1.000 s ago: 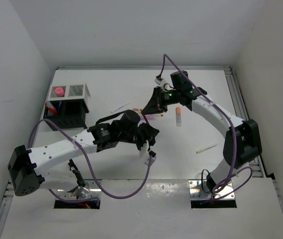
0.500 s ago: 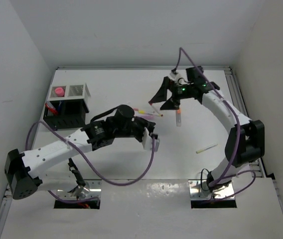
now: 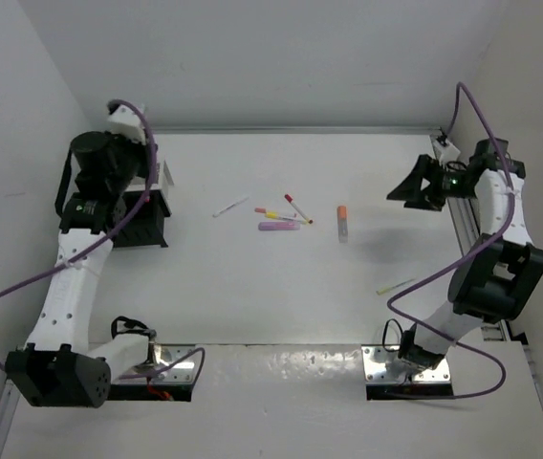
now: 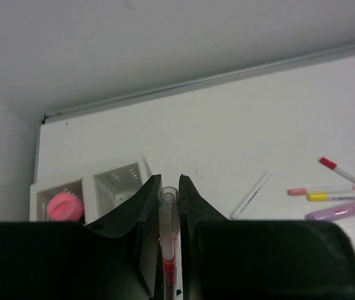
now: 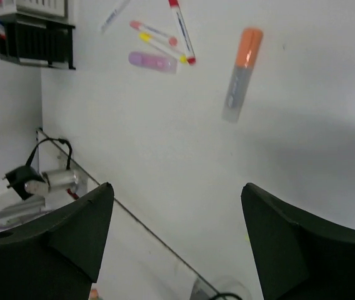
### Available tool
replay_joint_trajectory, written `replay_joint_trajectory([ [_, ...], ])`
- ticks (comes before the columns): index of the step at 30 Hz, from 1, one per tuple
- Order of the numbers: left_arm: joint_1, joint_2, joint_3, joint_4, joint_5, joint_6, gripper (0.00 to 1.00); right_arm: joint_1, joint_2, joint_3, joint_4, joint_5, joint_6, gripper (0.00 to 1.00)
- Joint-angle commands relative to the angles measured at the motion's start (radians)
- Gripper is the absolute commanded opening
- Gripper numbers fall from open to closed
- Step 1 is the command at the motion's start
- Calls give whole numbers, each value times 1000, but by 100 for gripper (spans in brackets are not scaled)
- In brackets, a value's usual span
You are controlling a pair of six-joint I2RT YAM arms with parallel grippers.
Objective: Sort the stationery into containers
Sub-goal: Place the pen in the storage box.
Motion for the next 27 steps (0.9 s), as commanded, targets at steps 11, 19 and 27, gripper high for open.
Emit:
replay_joint_trajectory([
  [11,455,-22,-77,112,355,-244,0,-166,-52,-138,-317,-40,-503,76],
  [19,695,170,-119,345,524,-277,0,-85,-161,-248,-156,128,-517,73],
  [27,715,298,-114,455,560,-205,0,-68,-170,-291,-136,155,-543,72],
])
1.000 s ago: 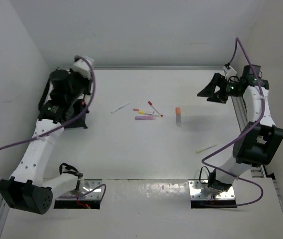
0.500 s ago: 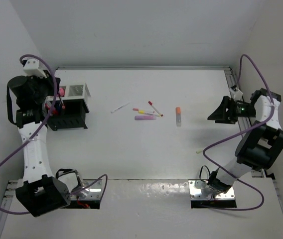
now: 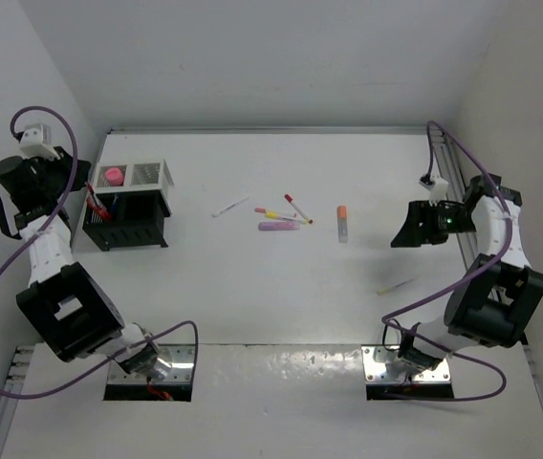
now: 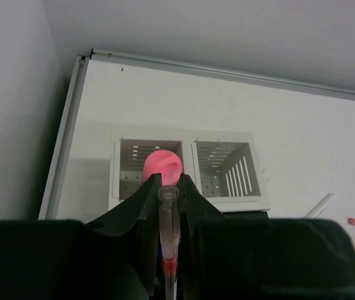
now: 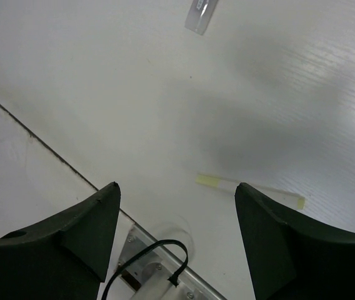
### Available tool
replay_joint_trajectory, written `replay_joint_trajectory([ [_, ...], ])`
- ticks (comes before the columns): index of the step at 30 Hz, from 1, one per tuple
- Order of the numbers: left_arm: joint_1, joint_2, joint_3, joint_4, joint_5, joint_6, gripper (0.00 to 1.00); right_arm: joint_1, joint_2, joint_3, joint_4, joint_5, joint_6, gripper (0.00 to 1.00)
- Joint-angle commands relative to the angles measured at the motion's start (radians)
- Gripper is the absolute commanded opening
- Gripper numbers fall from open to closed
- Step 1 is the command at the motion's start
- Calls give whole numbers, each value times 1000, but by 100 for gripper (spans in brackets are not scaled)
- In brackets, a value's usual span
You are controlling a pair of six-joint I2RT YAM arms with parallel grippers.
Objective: Sort the stationery into containers
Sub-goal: Place the pen in the storage box.
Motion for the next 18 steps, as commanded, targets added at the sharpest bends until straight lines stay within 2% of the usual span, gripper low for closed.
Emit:
replay_joint_trajectory([
  [1,10,20,7,138,67,29,0,4,-11,-12,38,11,-38,72],
  [7,10,54,-37,201,73,78,0,17,-15,-26,60,26,-52,72],
  [11,19,59,-76,243,132,101,3,33,-18,-26,60,80,-104,67],
  [14,19,67,-108,288,169,79,11,34,-12,-12,68,95,-116,62],
  [18,19,73,-143,327,180,47,30,80,14,8,135,95,-26,59],
])
